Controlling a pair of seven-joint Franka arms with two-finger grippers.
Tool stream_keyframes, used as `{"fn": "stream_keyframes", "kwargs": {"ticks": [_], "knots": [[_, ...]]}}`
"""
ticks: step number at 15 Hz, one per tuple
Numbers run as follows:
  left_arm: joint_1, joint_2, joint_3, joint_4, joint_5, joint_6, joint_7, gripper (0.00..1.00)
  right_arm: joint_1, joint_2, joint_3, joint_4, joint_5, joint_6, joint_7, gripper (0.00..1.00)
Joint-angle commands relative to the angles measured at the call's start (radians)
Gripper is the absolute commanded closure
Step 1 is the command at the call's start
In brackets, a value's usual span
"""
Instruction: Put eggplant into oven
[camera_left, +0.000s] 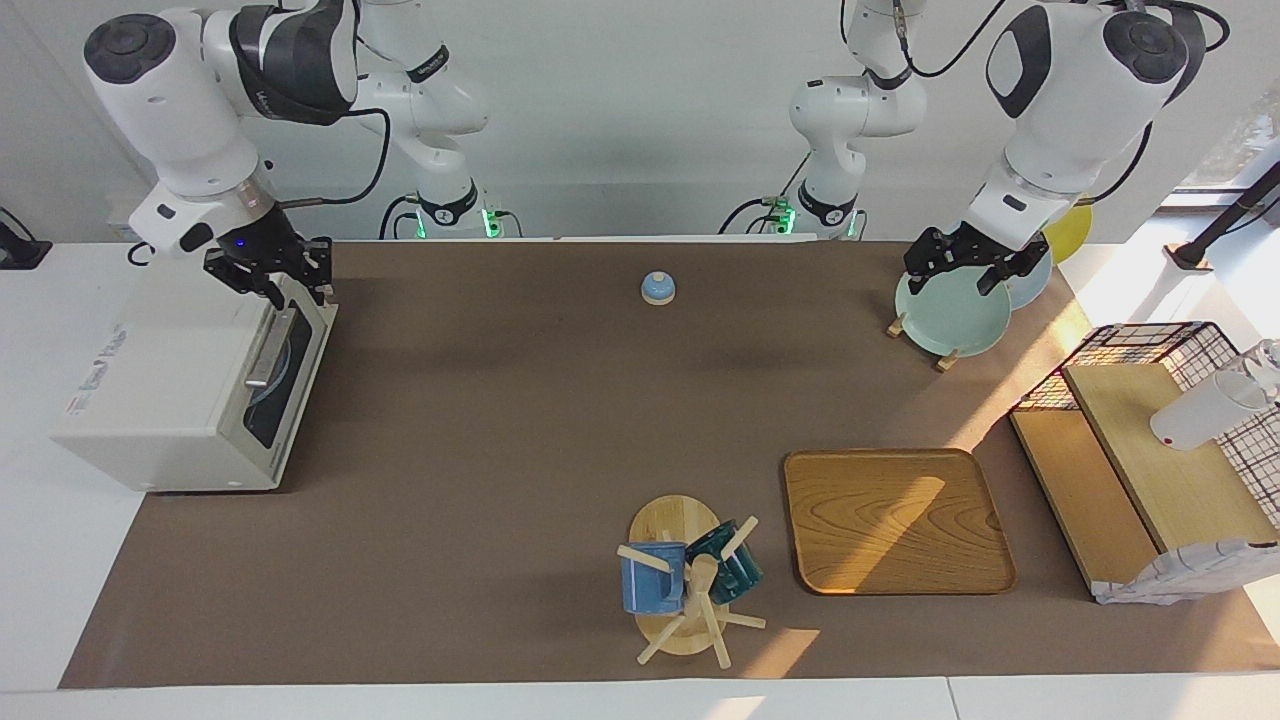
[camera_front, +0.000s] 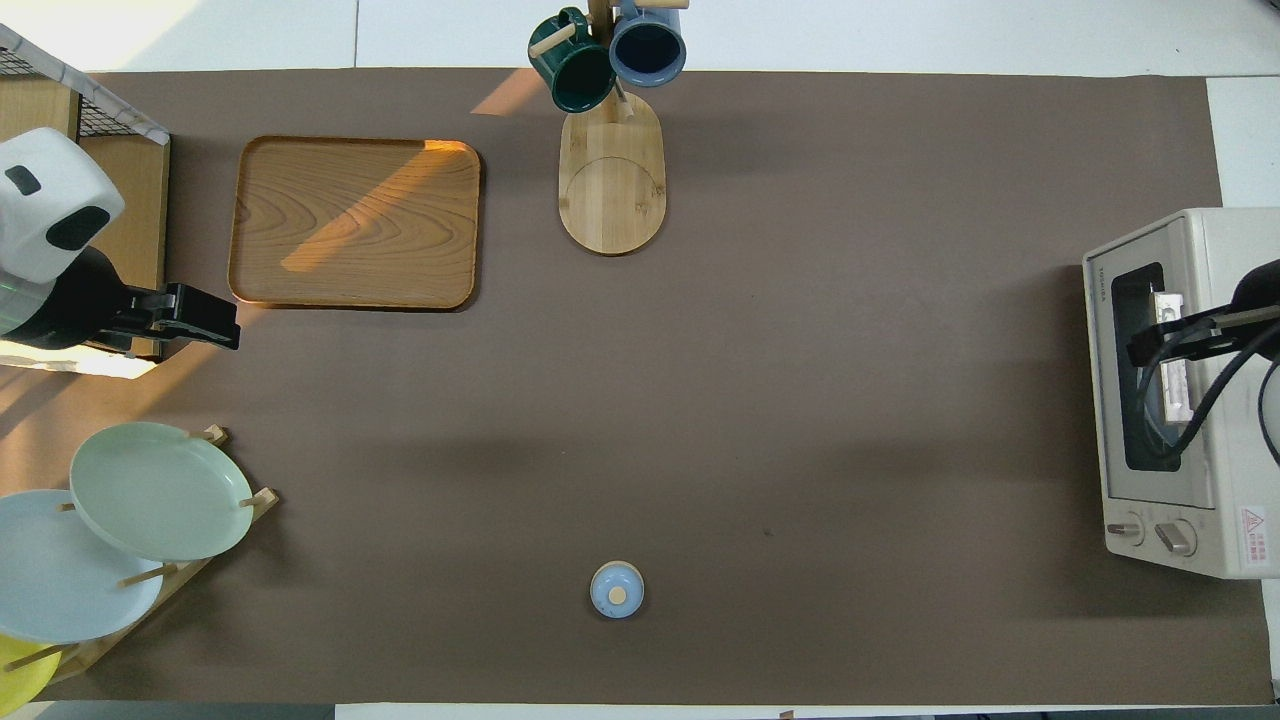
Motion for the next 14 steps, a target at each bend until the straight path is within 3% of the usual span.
{"fn": "stream_keyframes", "kwargs": {"ticks": [1, 11, 14], "knots": [[0.014, -0.011, -0.006, 0.002, -0.011, -0.015, 0.012, 0.00, 0.000, 0.022, 0.003, 0.033, 0.030, -0.019, 0.029, 0.00], [0.014, -0.011, -0.006, 0.002, -0.011, -0.015, 0.012, 0.00, 0.034, 0.014, -0.003, 0.024, 0.032, -0.050, 0.114, 0.00], [0.014, -0.011, -0.006, 0.002, -0.011, -0.015, 0.012, 0.00, 0.031, 0.077, -0.013, 0.111, 0.041, -0.085, 0.153, 0.00]]}}
